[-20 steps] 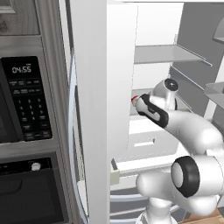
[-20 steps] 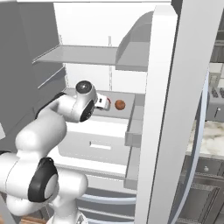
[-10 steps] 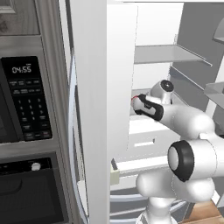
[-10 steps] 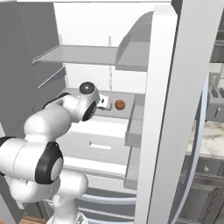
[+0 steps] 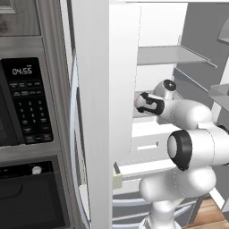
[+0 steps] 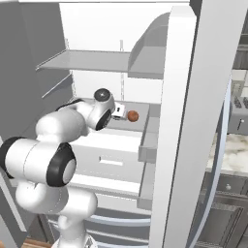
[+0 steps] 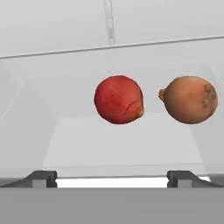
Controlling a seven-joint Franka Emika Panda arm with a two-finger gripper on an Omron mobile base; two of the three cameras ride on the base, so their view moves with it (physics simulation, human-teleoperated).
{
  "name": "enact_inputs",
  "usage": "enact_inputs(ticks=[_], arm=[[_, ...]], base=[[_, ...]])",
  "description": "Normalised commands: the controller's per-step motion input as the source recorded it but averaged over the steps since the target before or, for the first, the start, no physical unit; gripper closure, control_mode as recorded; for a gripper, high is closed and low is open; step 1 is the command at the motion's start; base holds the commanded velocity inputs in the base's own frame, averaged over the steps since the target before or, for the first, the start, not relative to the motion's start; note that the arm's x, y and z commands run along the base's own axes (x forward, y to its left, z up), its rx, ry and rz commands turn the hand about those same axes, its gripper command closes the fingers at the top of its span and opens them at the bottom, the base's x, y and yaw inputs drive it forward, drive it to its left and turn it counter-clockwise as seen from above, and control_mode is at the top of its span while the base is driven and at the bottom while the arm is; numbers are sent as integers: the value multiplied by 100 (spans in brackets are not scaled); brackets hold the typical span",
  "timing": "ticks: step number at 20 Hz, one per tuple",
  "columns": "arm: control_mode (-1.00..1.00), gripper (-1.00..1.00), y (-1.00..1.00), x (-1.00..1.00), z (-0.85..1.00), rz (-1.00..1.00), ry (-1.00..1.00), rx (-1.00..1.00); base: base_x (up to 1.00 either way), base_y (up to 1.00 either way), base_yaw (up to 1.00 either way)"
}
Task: Grab the onions from the fridge, place them in the blender, close the lid, and turn on the blender to create a marinade.
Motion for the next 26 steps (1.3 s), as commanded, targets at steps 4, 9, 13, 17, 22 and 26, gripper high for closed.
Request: enact_inputs(ticks=[4,9,13,17,22,26], arm=[[-100,-100,0,20,-15,0,0,0],[-100,-100,0,18,-19,0,0,0],[-100,-100,0,20,-17,0,0,0],[-100,-100,0,24,-14,0,2,0],[-100,-100,0,24,-9,0,2,0],[-100,-100,0,26,-4,0,2,0]], base=[[0,0,0],[0,0,0],[0,0,0],[0,0,0],[0,0,0],[0,0,0]])
